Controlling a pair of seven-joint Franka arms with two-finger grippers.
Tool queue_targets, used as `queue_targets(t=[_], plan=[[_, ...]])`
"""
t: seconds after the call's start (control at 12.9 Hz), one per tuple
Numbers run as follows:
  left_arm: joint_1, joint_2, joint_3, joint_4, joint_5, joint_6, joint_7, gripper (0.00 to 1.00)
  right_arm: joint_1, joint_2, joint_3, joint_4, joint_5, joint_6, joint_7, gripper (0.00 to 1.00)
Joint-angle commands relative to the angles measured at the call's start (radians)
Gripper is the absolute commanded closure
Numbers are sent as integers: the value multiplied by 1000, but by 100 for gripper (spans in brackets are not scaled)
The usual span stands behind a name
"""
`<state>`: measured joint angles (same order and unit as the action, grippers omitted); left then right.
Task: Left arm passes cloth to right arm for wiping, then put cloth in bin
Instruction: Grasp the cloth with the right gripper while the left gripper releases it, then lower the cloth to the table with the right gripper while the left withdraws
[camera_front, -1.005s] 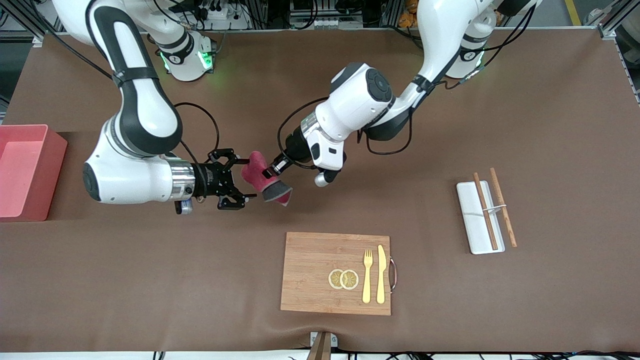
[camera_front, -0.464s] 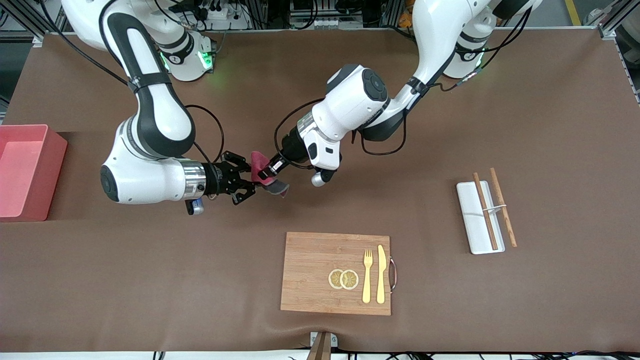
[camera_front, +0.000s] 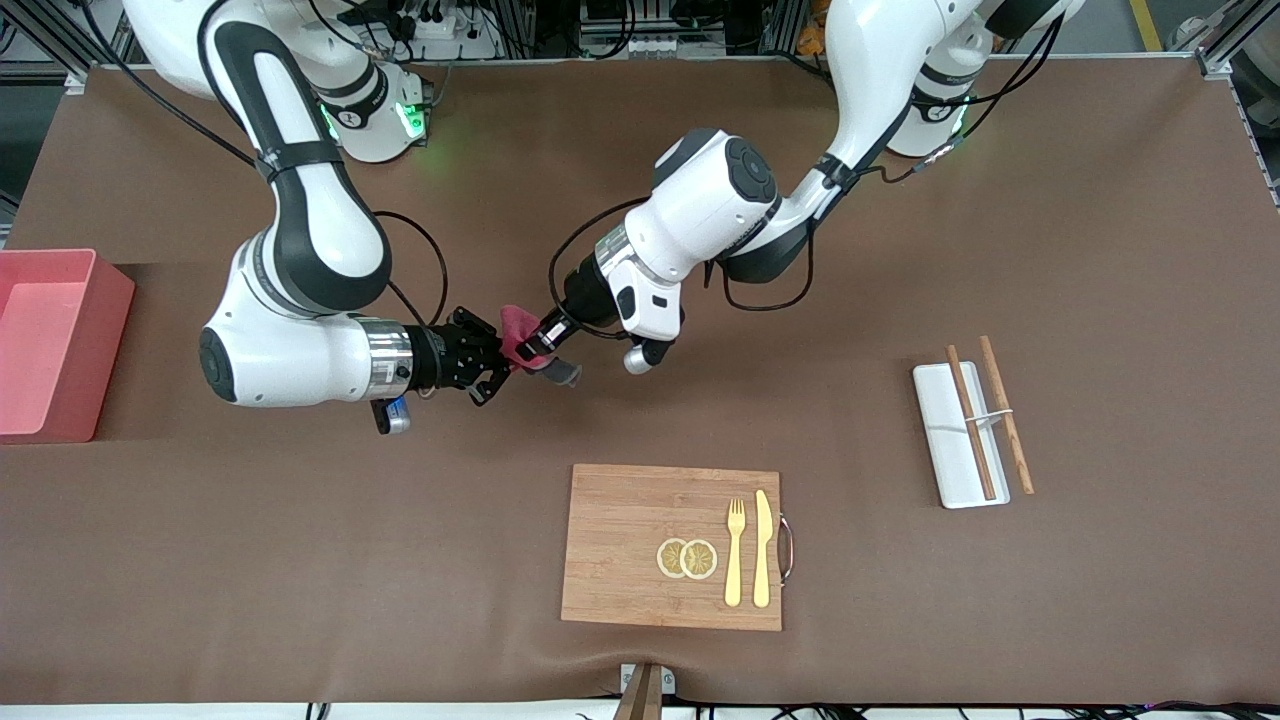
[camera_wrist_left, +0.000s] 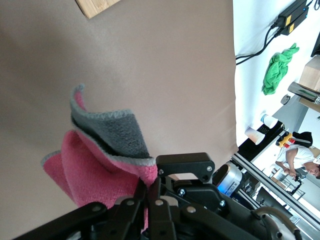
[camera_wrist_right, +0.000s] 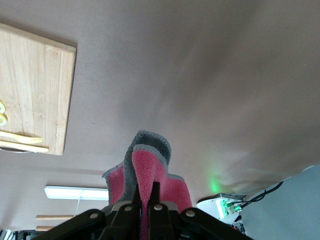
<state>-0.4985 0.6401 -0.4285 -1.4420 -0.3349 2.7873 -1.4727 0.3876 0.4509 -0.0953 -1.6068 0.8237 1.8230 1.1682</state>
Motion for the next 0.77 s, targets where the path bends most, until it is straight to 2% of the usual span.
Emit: queue_targets(t=[0.0,0.08,0.31,0.54,0.7], plan=[[0,-13,28,17,28,-3,-6,43,7,3,-12,4,-38,4,-112,100],[5,-28,43,15,40,-40,-8,0,1,12,-12,5,-82,9,-155,100],[14,-92,106,17,85,-174,-4,0,7,46,-11,-7,-291,80,-258,100],[96,-164,113,17,178,-323,11,0,1,110,-12,-28,-351,175,-368,100],[152,-201,114,15,204,-420,93,0,-25,149,-18,-53,-420,237,-493,100]])
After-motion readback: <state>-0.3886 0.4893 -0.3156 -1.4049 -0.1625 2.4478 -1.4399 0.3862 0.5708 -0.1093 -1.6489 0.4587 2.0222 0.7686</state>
